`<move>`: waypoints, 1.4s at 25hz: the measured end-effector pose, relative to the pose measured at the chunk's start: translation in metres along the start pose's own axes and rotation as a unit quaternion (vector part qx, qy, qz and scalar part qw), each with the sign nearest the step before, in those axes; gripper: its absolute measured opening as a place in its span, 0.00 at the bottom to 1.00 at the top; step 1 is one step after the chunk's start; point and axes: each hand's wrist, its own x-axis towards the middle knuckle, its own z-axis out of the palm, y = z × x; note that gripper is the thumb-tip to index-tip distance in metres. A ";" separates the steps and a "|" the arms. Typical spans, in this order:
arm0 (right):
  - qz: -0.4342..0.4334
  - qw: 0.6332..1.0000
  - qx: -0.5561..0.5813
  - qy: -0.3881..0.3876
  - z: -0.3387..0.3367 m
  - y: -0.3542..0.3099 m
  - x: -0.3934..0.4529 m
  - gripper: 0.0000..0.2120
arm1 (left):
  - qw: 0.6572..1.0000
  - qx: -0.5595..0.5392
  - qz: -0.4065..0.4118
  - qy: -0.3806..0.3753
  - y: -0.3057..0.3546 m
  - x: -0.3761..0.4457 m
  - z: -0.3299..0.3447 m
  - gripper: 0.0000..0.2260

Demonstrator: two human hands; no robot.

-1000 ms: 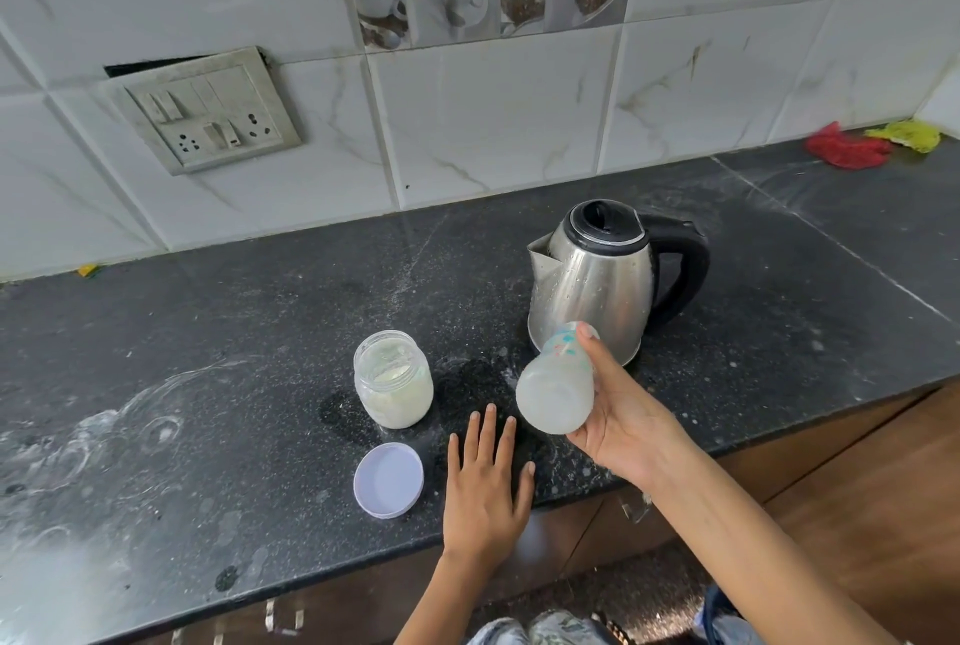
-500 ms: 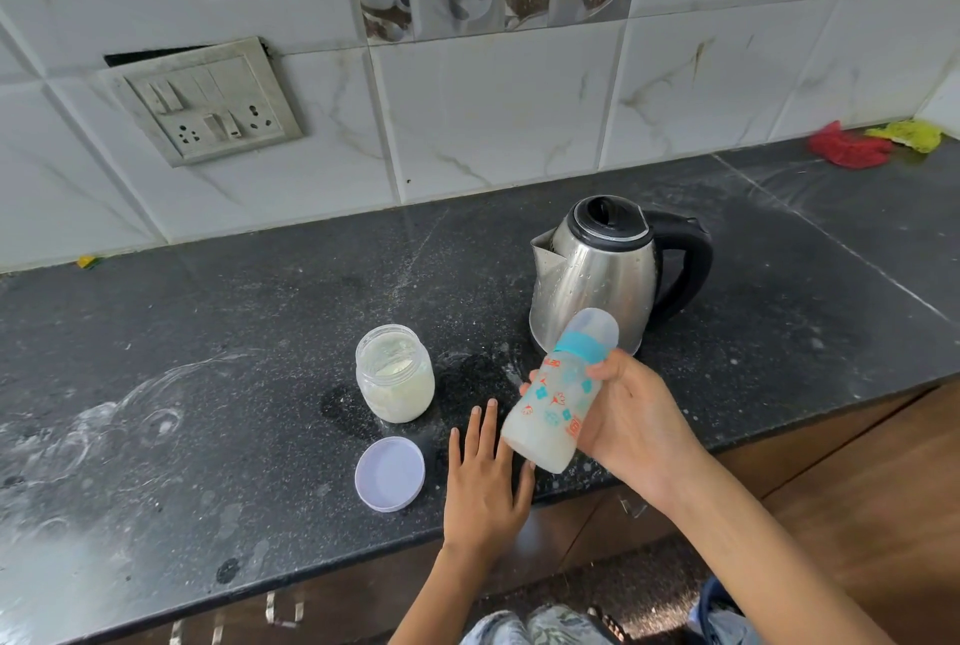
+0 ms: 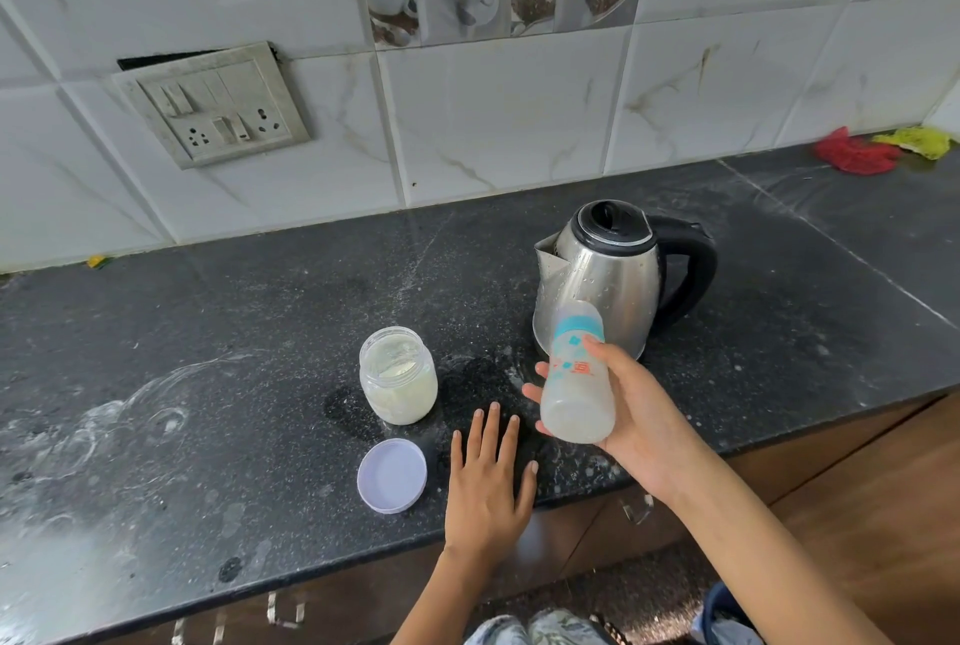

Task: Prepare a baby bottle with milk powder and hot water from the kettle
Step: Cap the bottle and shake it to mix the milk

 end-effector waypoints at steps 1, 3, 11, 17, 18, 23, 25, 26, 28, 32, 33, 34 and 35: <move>-0.005 1.000 -0.008 -0.012 0.001 -0.001 0.000 0.16 | 1.000 0.001 0.000 0.000 0.000 0.000 0.000 0.24; -0.058 0.994 -0.090 -0.018 -0.003 0.002 -0.001 0.20 | 1.000 0.000 0.000 0.002 -0.001 -0.001 0.001 0.24; -0.314 0.924 -0.210 -0.057 -0.001 -0.002 0.000 0.48 | 1.000 -0.014 0.005 0.018 -0.002 -0.002 -0.001 0.24; -0.188 0.970 -0.126 -0.084 0.002 0.008 0.001 0.41 | 0.995 -0.031 0.048 0.084 -0.004 -0.005 0.003 0.25; -0.204 0.975 -0.068 -0.051 0.003 -0.001 0.003 0.40 | 0.998 -0.014 0.021 0.059 -0.004 -0.003 0.002 0.24; -0.152 0.973 -0.133 -0.115 0.007 0.013 -0.005 0.43 | 0.993 -0.023 0.062 0.101 -0.002 -0.005 0.004 0.23; -0.179 0.976 -0.086 -0.088 0.002 0.007 0.007 0.43 | 0.996 -0.020 0.041 0.079 -0.004 -0.004 0.003 0.23; -0.195 0.978 -0.039 -0.062 0.003 0.001 0.010 0.42 | 0.998 -0.011 0.022 0.066 -0.003 -0.003 0.002 0.23; -0.186 0.981 -0.013 -0.056 0.006 0.001 0.010 0.41 | 0.997 -0.012 0.020 0.069 -0.001 -0.002 0.003 0.23; -0.164 0.981 -0.067 -0.084 0.008 0.010 0.011 0.42 | 0.996 -0.032 0.041 0.079 -0.003 -0.002 0.002 0.22; -0.182 0.981 -0.024 -0.066 0.006 0.004 0.017 0.42 | 0.997 -0.015 0.025 0.066 -0.003 -0.001 0.000 0.23; -0.190 0.980 0.002 -0.052 0.006 -0.001 0.018 0.42 | 0.998 -0.008 0.013 0.054 -0.003 -0.001 0.001 0.23; -0.185 0.981 -0.003 -0.056 0.008 -0.001 0.017 0.42 | 0.998 -0.008 0.013 0.055 -0.002 -0.001 0.003 0.23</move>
